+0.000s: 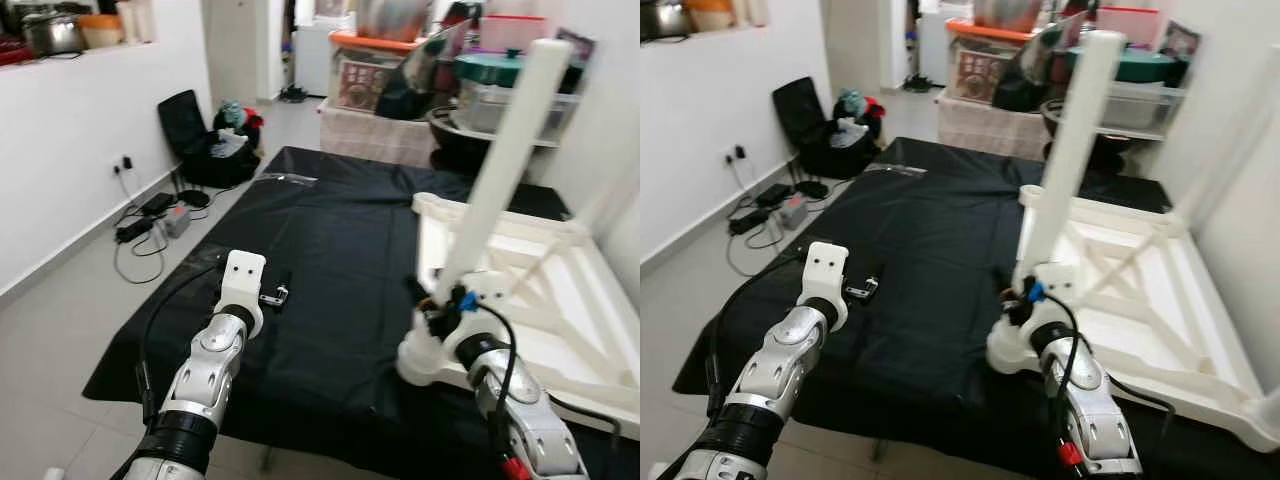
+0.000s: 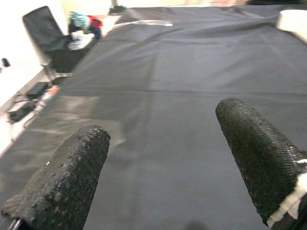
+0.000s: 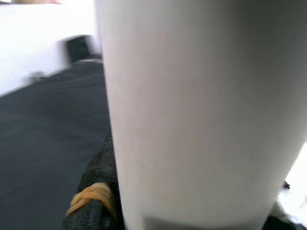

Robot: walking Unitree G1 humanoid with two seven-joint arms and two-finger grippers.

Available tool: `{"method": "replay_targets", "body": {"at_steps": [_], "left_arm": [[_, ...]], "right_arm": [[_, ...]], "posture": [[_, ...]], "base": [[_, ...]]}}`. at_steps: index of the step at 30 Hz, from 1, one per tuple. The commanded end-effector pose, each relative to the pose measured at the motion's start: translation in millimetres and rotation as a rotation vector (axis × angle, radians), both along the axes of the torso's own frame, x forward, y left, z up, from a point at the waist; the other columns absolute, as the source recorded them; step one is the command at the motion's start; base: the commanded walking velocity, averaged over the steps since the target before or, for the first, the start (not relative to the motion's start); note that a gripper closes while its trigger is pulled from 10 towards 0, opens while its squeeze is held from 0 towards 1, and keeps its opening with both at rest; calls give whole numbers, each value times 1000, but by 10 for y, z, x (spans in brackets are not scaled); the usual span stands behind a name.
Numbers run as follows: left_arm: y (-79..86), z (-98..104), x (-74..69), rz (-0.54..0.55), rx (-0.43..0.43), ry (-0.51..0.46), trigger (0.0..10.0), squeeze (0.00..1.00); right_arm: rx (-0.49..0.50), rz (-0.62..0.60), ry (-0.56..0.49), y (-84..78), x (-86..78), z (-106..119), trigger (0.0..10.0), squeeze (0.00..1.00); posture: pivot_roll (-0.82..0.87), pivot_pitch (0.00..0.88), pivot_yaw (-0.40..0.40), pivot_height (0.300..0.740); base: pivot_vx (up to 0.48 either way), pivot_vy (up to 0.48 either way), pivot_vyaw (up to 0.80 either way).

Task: Building children table

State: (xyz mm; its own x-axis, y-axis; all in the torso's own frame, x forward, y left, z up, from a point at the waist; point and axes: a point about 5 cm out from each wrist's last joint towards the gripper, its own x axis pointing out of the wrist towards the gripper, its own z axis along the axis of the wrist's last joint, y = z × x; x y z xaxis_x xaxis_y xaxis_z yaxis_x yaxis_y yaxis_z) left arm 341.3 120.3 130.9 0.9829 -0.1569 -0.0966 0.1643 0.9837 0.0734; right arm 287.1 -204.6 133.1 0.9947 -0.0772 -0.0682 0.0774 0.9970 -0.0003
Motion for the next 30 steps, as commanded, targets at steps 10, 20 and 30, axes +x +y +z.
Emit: {"method": "replay_targets", "body": {"at_steps": [10,20,30], "left_arm": [[36,-37,9,24,20,19,10000,0],[64,-56,15,45,29,24,10000,0],[65,-81,8,47,34,30,10000,0]], "right_arm": [[-2,-420,293,-356,-317,-516,0,0],[69,-662,230,-433,-422,-442,10000,0],[78,-728,180,-429,-476,-326,10000,0]], "posture": [[23,0,-66,740],[20,0,-67,740],[8,0,-60,740]], "base": [[0,0,0],[0,0,0],[0,0,0]]}}
